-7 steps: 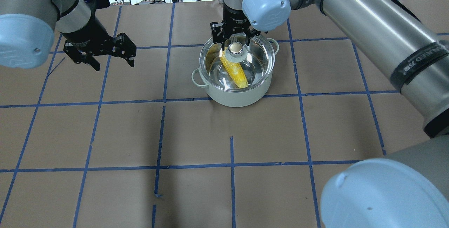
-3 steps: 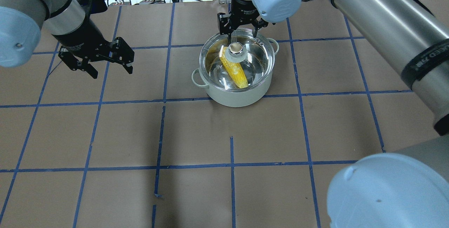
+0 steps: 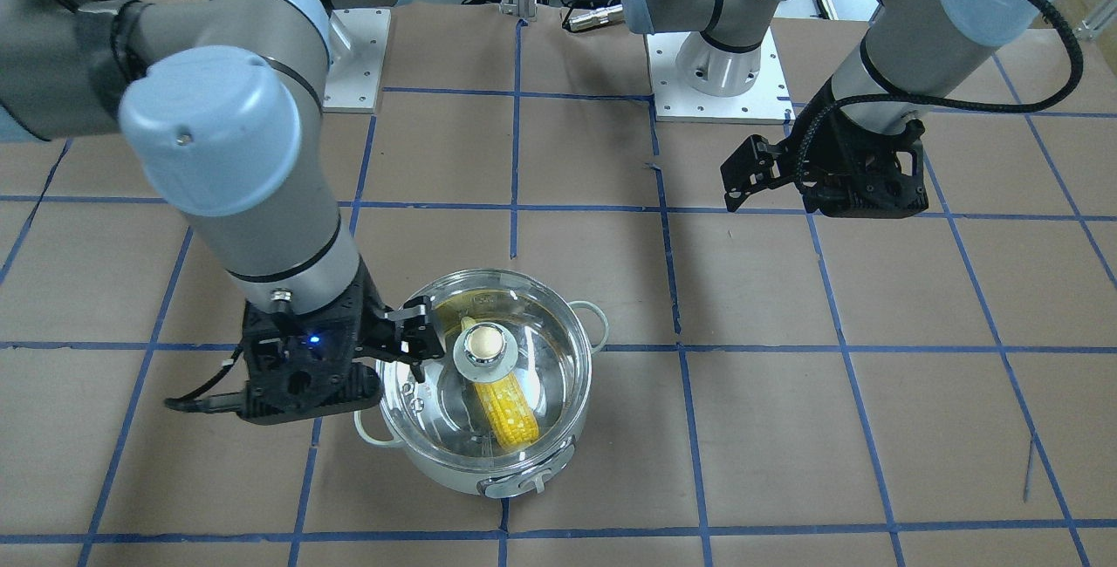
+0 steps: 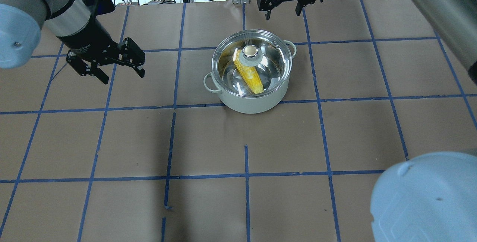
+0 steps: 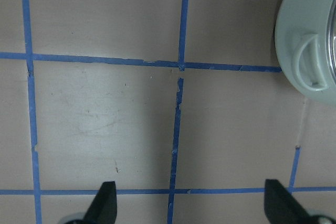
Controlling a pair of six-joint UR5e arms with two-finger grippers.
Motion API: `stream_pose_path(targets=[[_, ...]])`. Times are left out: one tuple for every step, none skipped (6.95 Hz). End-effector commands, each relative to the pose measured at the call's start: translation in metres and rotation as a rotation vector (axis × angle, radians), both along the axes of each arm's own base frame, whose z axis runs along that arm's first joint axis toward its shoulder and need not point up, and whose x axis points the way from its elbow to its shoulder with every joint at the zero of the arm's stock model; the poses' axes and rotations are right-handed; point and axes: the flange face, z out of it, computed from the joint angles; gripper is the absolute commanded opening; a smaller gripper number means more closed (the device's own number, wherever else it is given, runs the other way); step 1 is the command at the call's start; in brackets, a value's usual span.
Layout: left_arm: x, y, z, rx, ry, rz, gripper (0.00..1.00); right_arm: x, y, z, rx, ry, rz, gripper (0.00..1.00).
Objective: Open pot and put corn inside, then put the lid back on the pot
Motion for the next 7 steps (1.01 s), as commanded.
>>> stream_pose_path(targets=[[0.002, -0.008, -0.001, -0.03, 0.0, -0.006, 1.0, -0.06, 0.004, 0.03, 0.017, 0.005, -0.053, 0.99], [0.002, -0.012, 0.001, -0.057, -0.005, -0.009, 1.0, -0.086, 0.014, 0.038, 0.059, 0.01, -0.064, 0.99], [0.002, -0.011, 0.001, -0.057, -0.007, -0.008, 1.0, -0.095, 0.025, 0.049, 0.071, 0.013, -0.048, 0.99], [0.002, -0.01, -0.002, -0.053, -0.006, -0.009, 1.0, -0.095, 0.043, 0.063, 0.095, 0.015, -0.047, 0.99], [0.002, -0.009, 0.001, -0.057, -0.008, -0.011, 1.0, -0.092, 0.057, 0.064, 0.103, 0.016, -0.044, 0.99], [0.001, -0.007, 0.005, -0.068, -0.008, -0.009, 1.0, -0.089, 0.085, 0.065, 0.112, 0.013, -0.038, 0.99], [0.001, -0.005, 0.007, -0.069, -0.008, -0.009, 1.0, -0.089, 0.112, 0.063, 0.117, 0.015, -0.038, 0.99]])
